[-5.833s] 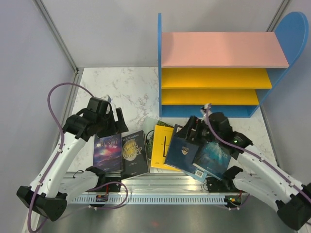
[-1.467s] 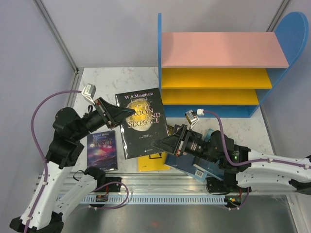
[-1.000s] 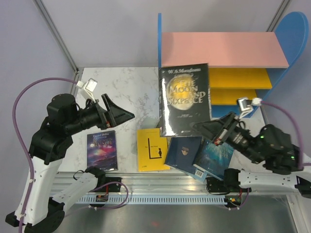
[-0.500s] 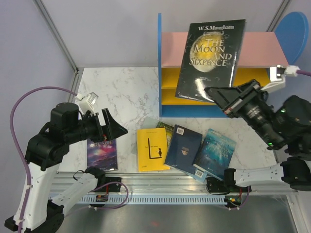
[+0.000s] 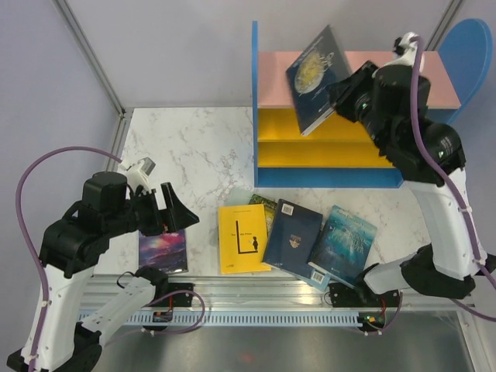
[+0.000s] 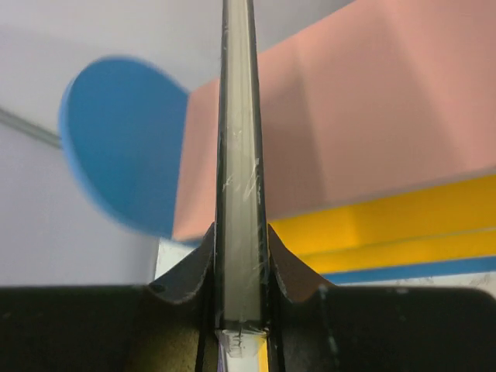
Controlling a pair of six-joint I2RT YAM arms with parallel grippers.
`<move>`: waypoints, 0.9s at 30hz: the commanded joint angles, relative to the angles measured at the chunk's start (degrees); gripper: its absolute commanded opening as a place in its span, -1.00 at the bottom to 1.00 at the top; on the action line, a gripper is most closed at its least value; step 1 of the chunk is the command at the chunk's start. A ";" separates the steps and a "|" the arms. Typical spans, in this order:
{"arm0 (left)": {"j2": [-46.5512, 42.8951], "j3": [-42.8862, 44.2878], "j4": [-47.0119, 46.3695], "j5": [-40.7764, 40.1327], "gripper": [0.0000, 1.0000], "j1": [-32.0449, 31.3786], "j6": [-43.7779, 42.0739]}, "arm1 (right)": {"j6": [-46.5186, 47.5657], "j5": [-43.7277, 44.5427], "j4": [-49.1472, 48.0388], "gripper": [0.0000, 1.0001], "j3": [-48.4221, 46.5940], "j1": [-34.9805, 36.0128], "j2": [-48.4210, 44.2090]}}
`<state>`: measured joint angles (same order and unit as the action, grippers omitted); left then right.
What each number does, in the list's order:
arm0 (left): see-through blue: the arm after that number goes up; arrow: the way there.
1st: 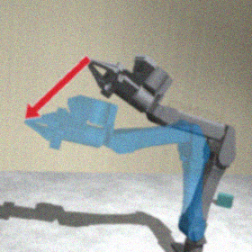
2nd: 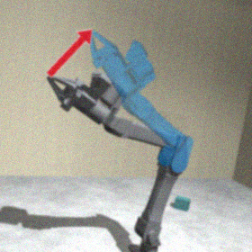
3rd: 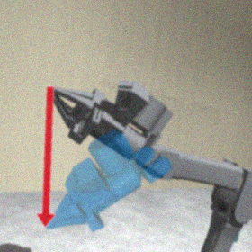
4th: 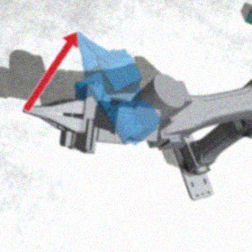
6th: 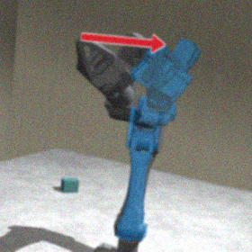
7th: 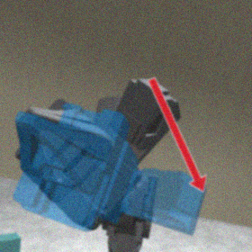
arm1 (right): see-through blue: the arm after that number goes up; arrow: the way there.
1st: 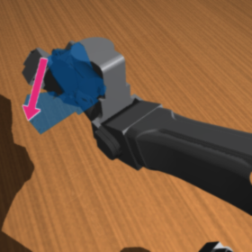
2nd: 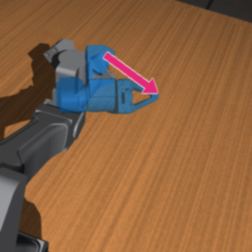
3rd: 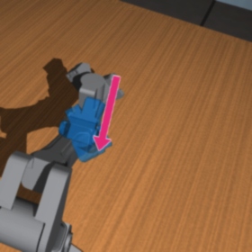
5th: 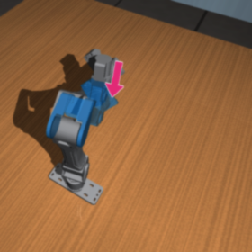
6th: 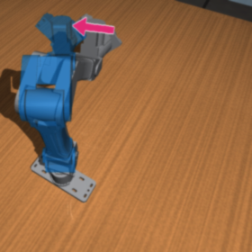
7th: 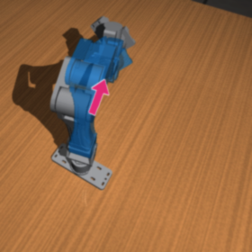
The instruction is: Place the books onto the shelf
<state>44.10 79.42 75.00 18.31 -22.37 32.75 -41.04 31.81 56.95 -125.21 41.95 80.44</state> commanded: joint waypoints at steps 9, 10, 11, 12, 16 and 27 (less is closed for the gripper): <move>-3.49 2.15 3.22 -2.92 0.79 -0.13 1.43 | -18.97 -52.62 -27.73 -1.00 9.80 -32.90 3.13; -3.84 2.06 3.48 -3.27 0.79 -0.13 1.61 | -20.65 -54.03 -29.42 -1.00 12.42 -32.90 3.49; -4.10 1.97 3.57 -3.45 0.79 -0.13 1.70 | -21.97 -55.01 -30.92 -1.00 13.75 -32.90 3.75; -4.11 1.97 3.75 -3.80 0.79 -0.13 1.87 | -23.63 -55.45 -32.85 -1.00 14.72 -32.90 3.93; -4.81 1.62 4.63 -4.77 0.79 -0.13 2.05 | -25.23 -54.93 -33.83 -1.00 16.57 -30.37 4.54; -4.99 -0.32 4.10 -4.59 0.80 -0.13 1.79 | -24.53 -47.81 -34.89 -1.00 21.05 -19.63 6.04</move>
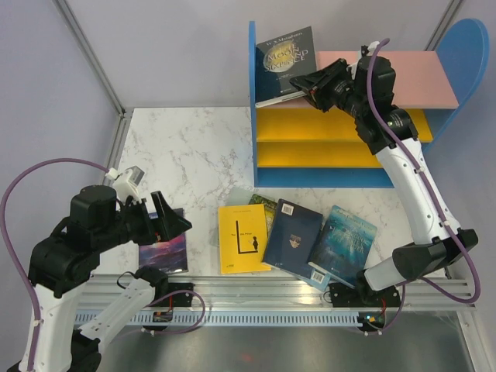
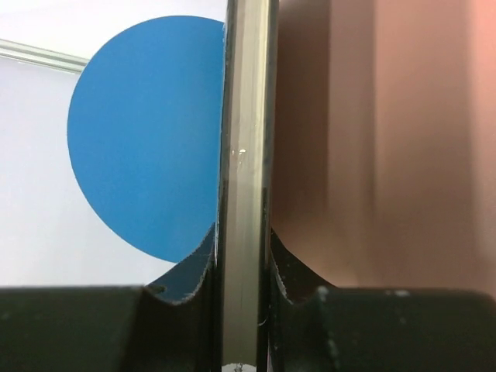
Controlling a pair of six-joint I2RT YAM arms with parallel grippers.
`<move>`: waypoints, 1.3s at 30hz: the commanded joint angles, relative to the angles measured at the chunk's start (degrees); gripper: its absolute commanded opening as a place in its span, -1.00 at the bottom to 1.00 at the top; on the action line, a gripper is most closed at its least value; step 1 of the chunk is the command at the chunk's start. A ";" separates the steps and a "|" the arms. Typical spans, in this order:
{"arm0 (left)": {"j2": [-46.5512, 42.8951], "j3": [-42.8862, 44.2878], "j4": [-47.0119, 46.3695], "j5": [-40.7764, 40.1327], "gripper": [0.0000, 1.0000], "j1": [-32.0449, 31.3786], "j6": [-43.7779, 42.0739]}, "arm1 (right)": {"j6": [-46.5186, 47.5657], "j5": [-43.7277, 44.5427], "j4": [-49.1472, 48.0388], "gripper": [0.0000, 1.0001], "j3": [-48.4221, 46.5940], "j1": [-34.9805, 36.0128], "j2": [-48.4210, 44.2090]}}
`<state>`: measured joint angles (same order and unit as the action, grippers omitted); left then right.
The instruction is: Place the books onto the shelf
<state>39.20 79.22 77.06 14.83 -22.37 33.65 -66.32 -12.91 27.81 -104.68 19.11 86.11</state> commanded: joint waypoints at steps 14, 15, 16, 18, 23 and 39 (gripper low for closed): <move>-0.35 -1.70 1.78 -0.68 0.81 -0.13 -0.16 | 9.28 3.50 15.13 0.96 -4.99 1.54 -3.49; -0.35 -1.87 1.87 -0.59 0.81 -0.13 -0.25 | 9.98 3.94 17.25 0.96 -6.74 1.11 -3.58; -0.27 -1.96 1.61 -0.50 0.81 -0.22 -0.42 | 11.55 4.20 19.45 0.96 -7.81 0.14 -3.75; 0.35 -2.23 1.43 -0.33 0.81 -0.22 -0.95 | 13.06 4.56 26.13 0.96 -10.70 -1.18 -3.58; 1.49 -3.45 0.38 0.02 0.81 -0.13 -2.27 | 16.22 4.12 34.23 0.96 -9.50 -1.18 -6.46; 4.90 -39.10 -23.67 11.44 0.89 -0.13 2.29 | 9.91 -0.98 20.18 0.89 39.54 9.19 -43.36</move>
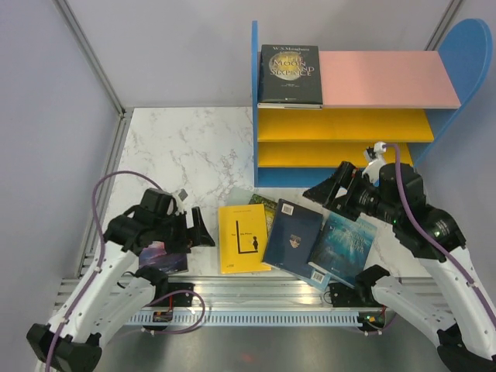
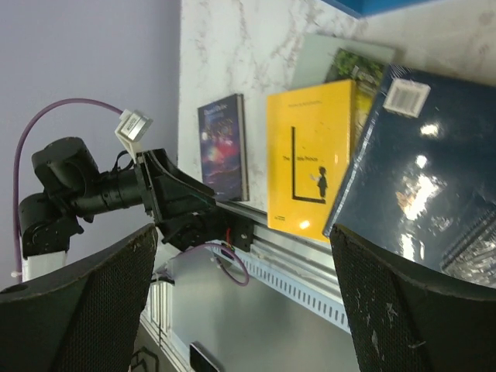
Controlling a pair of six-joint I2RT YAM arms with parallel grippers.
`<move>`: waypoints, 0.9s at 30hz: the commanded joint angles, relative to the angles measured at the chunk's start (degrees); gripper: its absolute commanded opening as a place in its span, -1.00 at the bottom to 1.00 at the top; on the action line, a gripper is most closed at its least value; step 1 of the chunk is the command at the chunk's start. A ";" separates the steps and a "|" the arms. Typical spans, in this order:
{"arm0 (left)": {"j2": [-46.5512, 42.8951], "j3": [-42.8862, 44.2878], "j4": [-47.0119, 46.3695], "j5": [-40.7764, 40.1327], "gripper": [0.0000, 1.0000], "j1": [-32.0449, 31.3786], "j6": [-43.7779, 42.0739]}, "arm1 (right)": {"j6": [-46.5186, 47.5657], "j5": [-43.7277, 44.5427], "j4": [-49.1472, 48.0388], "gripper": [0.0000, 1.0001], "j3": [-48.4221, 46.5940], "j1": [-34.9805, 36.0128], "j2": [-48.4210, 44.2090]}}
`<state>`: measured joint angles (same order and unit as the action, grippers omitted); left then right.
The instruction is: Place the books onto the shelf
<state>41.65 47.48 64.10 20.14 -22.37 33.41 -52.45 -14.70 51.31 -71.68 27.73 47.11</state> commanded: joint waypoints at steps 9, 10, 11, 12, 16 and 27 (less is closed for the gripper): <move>8.53 -14.08 -24.71 10.09 0.93 -0.13 10.79 | -4.42 0.90 -0.69 0.87 12.35 0.58 -8.79; 9.23 -15.56 -25.68 10.79 0.93 -0.22 11.32 | -4.25 0.81 -0.51 0.87 12.18 0.58 -8.62; 10.11 -16.62 -28.91 11.41 0.93 -0.22 11.94 | -4.07 0.73 -0.51 0.87 12.09 0.58 -8.36; 10.64 -18.98 -30.51 11.85 0.93 -0.13 13.25 | -3.89 0.64 -0.42 0.87 12.00 0.58 -7.92; 13.19 -25.06 -38.33 13.78 0.92 -0.13 16.51 | -1.70 0.46 0.45 0.88 10.34 0.58 -5.98; 9.86 -39.91 -62.85 22.04 0.78 -0.22 28.28 | 1.73 0.28 3.01 0.88 9.28 0.58 -3.25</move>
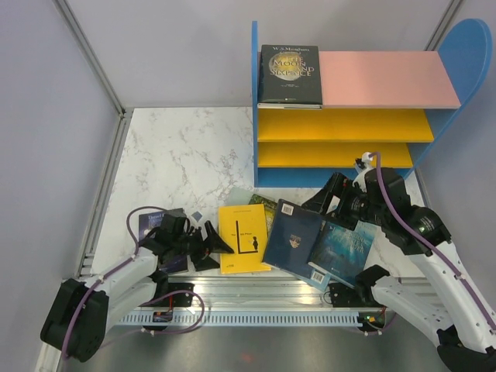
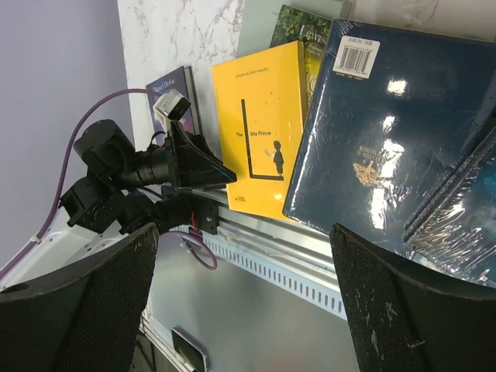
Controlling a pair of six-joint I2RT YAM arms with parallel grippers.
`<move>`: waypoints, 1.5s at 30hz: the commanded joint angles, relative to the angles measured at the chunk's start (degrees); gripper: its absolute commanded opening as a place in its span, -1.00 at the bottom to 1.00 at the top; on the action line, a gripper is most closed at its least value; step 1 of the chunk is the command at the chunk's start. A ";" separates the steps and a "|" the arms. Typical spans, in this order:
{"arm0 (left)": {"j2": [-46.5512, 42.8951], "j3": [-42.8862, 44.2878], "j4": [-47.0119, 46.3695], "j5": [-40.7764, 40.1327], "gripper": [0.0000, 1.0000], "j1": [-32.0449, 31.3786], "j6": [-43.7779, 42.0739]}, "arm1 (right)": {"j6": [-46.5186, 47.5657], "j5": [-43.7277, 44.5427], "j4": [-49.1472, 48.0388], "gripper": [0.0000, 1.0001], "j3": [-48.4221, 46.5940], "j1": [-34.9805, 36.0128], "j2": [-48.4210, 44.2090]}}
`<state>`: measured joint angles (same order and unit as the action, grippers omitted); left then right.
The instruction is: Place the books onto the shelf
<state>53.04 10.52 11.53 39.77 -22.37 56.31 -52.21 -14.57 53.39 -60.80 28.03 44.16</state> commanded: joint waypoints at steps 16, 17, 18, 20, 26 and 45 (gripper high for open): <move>-2.85 -4.29 -25.94 2.68 -0.73 -0.39 13.38 | 0.44 0.42 0.14 0.85 2.61 0.27 -2.94; -3.02 -3.76 -26.20 3.03 -0.84 -0.39 13.64 | 0.26 0.24 -0.12 0.84 2.70 0.27 -3.12; -3.29 -2.89 -26.56 3.30 -0.95 -0.48 13.99 | 0.09 -0.28 -0.65 0.84 2.79 0.27 -3.47; -4.08 -1.39 -26.56 4.17 -0.95 -0.39 14.87 | -0.09 -1.34 -1.52 0.84 3.05 0.27 -4.17; -10.05 10.71 -10.06 3.56 -0.95 0.92 10.06 | -6.06 -6.35 -9.78 0.82 8.49 0.36 -9.43; -12.25 25.87 -11.24 6.81 -0.95 3.74 19.61 | -14.76 -7.84 -27.70 0.78 18.34 0.53 -9.19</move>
<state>43.27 34.96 10.35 42.39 -18.96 70.24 -63.77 -21.10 35.14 -42.76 28.08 33.87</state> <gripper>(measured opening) 0.104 0.891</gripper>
